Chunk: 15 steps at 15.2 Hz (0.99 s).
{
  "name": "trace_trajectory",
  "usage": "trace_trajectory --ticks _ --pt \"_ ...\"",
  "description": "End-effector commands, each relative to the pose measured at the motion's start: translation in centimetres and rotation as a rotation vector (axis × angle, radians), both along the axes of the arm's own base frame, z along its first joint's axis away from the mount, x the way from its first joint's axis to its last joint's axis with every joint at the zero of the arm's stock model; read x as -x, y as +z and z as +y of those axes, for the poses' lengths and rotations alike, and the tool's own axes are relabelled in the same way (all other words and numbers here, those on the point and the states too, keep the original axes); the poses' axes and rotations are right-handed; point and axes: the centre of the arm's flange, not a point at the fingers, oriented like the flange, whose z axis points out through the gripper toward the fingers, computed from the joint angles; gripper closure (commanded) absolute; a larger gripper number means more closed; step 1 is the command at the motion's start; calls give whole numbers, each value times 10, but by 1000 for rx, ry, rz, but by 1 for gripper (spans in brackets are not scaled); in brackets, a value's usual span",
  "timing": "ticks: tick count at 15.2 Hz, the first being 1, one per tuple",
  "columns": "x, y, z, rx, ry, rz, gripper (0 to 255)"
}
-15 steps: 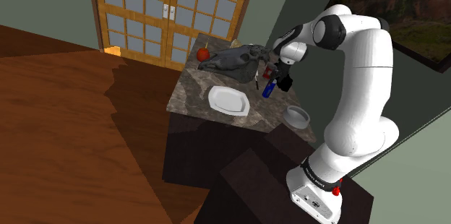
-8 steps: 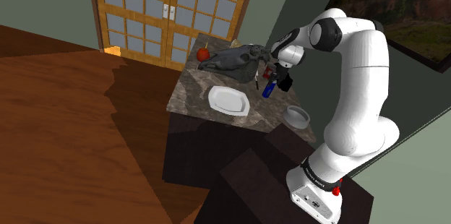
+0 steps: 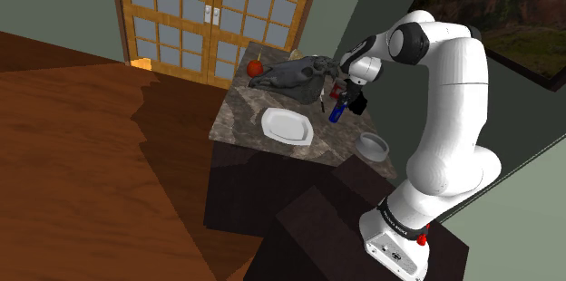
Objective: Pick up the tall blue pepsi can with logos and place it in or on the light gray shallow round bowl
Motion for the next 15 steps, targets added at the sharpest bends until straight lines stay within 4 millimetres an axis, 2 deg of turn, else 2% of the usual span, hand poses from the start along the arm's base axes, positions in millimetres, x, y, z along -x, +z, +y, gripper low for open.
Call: trace_trajectory --ticks 1,6,15 --pt "1 0 0 0 -1 1 255" --pt "0 0 0 0 -1 1 255" --pt "0 47 0 0 -1 1 255"
